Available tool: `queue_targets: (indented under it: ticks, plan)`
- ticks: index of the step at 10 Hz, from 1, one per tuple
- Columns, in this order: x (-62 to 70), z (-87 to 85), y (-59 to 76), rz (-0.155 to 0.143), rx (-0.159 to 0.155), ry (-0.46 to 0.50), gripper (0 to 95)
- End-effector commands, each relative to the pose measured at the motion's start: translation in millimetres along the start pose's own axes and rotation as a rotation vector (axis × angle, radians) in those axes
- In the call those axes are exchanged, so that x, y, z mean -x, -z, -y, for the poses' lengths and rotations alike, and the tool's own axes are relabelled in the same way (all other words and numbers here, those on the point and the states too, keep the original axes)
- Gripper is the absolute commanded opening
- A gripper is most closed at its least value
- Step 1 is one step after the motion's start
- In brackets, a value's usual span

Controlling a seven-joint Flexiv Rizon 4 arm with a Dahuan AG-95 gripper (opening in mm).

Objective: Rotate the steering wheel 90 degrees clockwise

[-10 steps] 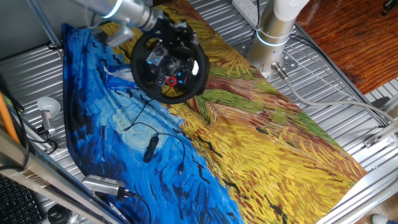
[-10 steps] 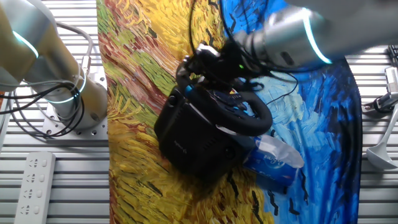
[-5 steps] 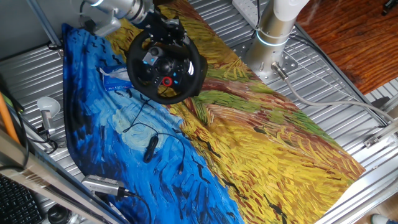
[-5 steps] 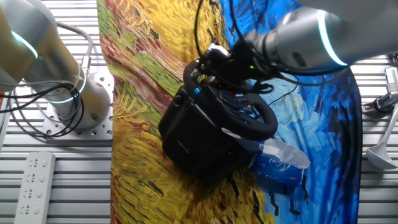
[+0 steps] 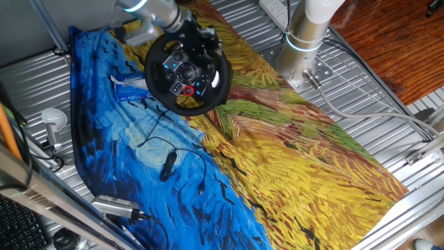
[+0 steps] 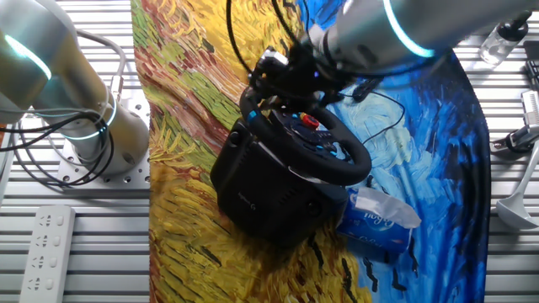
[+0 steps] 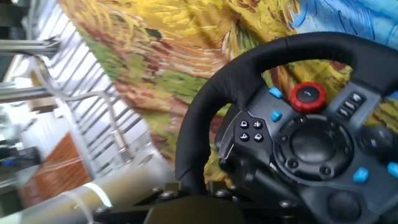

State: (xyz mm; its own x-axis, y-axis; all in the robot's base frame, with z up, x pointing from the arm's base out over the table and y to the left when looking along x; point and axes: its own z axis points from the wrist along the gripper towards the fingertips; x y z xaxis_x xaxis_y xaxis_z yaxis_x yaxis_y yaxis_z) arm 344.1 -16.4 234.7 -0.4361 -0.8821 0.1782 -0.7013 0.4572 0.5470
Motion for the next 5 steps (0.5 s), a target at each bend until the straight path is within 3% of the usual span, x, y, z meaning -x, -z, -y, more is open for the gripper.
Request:
queue_targets:
  ticks: [1, 5]
  plan:
    - [1.5, -0.7, 9.4, -0.038, -0.027, 0.004, 38.0]
    - [2.4, -1.5, 9.8, -0.084, -0.117, 0.028, 38.0]
